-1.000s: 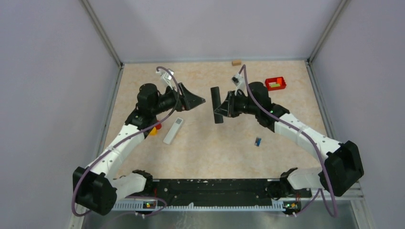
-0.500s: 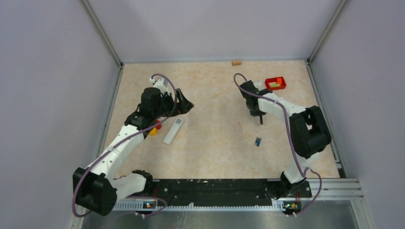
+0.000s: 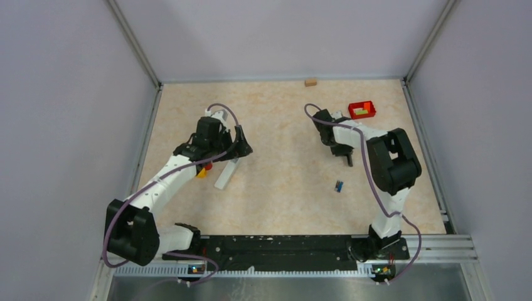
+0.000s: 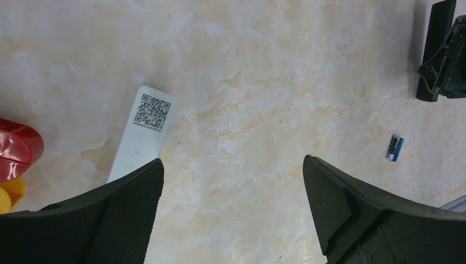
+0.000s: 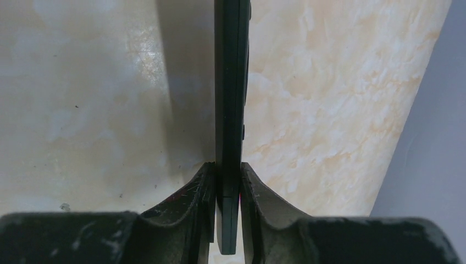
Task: Load the batteries into the remote control
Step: Place the remote control at the center of the board, then adjust the remote control at the center of the board.
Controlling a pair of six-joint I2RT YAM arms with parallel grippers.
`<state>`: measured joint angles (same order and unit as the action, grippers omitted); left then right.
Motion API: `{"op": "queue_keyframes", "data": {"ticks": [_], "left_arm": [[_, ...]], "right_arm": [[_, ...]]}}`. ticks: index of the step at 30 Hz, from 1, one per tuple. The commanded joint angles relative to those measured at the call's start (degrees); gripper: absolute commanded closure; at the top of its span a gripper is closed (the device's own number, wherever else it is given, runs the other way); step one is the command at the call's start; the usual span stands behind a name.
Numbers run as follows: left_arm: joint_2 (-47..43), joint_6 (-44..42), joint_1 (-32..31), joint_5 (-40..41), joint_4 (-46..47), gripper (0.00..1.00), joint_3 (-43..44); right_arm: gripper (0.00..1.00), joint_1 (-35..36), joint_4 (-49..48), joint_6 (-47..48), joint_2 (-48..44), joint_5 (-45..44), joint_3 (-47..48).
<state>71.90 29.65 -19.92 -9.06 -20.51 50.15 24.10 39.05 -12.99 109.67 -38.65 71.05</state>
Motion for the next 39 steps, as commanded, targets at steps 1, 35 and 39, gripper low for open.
{"op": "queue_keyframes", "data": {"ticks": [1, 35, 39], "left_arm": [[-0.13, -1.35, 0.06, 2.26, 0.37, 0.01, 2.83], [15.13, 6.77, 1.25, 10.01, 0.57, 0.08, -2.96], [12.53, 7.25, -2.41, 10.92, 1.21, 0.16, -4.50]], "right_arm": [[0.73, -0.25, -1.72, -0.28, -1.25, 3.74, 1.91], [0.35, -0.28, -16.87, -9.11, -34.24, 50.61, -14.11], [0.35, -0.27, -17.39, -9.80, -34.02, 51.56, -14.32]]}}
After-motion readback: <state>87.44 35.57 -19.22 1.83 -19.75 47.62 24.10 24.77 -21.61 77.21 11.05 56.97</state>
